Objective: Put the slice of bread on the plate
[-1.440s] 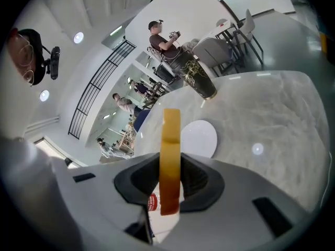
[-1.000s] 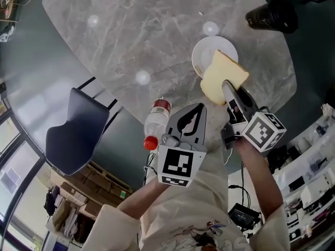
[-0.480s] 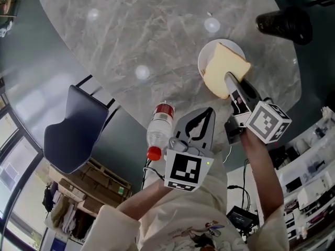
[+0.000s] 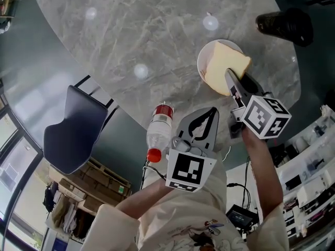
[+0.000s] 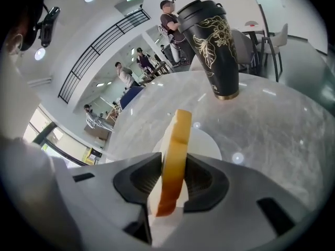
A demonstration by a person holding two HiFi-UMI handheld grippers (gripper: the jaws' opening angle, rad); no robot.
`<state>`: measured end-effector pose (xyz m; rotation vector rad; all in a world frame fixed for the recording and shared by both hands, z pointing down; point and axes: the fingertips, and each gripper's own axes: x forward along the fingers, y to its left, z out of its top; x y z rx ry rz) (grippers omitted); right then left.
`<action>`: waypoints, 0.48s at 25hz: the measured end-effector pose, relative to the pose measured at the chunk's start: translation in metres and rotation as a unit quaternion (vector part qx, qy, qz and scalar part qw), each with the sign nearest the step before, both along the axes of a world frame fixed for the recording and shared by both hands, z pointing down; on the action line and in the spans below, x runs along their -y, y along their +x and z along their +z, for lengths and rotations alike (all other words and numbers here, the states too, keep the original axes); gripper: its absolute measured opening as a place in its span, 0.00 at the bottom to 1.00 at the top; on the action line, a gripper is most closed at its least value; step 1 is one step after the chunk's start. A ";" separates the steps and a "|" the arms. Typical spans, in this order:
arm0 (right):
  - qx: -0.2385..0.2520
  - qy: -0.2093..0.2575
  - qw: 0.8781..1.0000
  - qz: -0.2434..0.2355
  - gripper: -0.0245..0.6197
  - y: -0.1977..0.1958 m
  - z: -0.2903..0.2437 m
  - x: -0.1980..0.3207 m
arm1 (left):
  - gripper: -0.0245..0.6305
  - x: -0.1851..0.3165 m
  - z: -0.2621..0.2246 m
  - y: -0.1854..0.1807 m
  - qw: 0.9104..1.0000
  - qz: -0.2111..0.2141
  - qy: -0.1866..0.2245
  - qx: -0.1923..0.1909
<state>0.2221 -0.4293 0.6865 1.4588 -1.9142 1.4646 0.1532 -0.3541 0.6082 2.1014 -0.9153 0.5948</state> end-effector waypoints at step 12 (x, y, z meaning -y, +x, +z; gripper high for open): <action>-0.120 -0.013 0.992 -0.043 0.38 0.021 0.009 -0.004 | 0.05 0.002 -0.002 0.000 1.000 0.001 0.005 0.001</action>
